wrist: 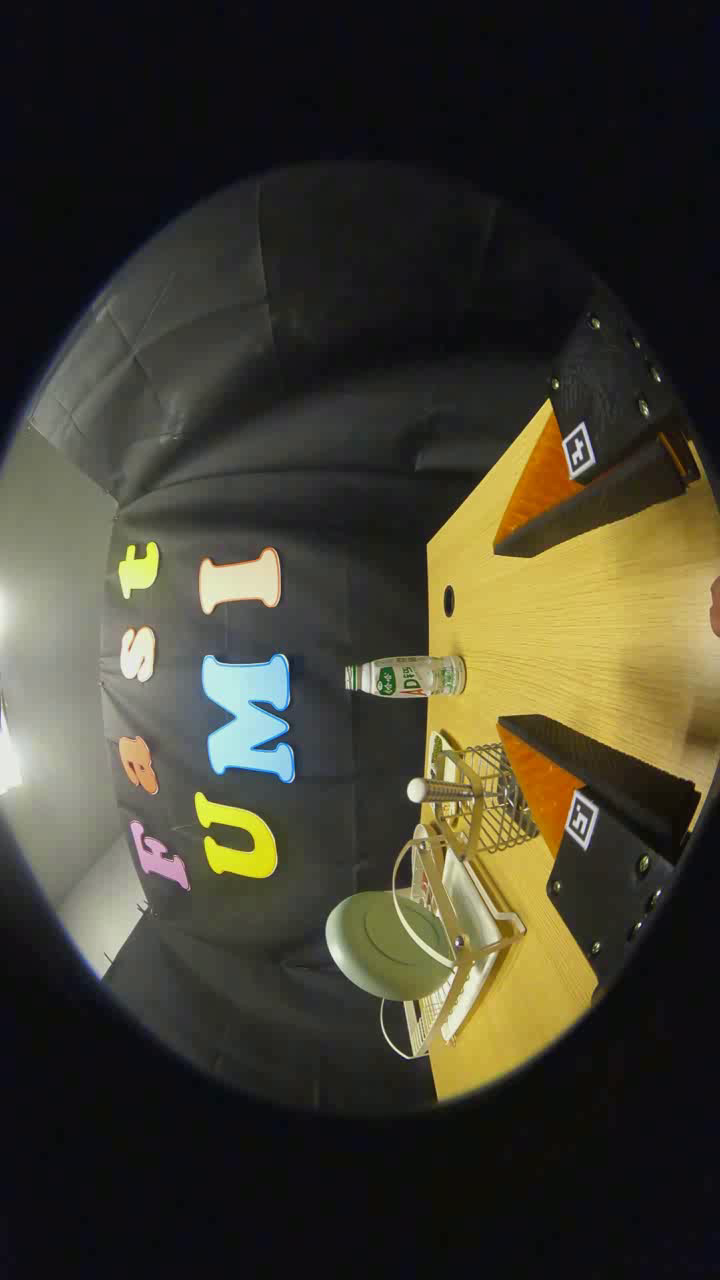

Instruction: Take the plate from the dish rack, then take the spoon from the basket and place it into the plate.

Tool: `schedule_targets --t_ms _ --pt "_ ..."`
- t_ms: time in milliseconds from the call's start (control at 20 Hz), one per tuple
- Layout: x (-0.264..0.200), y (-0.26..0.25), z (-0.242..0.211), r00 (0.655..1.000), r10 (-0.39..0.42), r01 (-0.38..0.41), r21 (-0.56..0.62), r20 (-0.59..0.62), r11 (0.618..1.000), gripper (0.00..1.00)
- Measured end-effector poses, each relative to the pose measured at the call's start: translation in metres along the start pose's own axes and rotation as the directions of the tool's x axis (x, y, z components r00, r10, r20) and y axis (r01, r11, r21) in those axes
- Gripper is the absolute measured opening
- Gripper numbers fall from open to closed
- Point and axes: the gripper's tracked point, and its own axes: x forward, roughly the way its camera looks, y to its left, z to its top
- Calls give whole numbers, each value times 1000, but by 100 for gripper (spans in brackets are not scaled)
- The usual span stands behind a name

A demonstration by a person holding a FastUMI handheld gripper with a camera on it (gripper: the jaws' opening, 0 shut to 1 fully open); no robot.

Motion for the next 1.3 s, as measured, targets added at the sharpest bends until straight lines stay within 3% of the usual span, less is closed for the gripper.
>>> schedule_targets --t_ms 450,850,1300 --pt "64 -10 35 999 -29 30 -30 33 999 97" --pt "20 -12 126 995 -80 82 -50 52 995 97" --pt "-6 76 217 998 -38 41 -44 55 998 97"
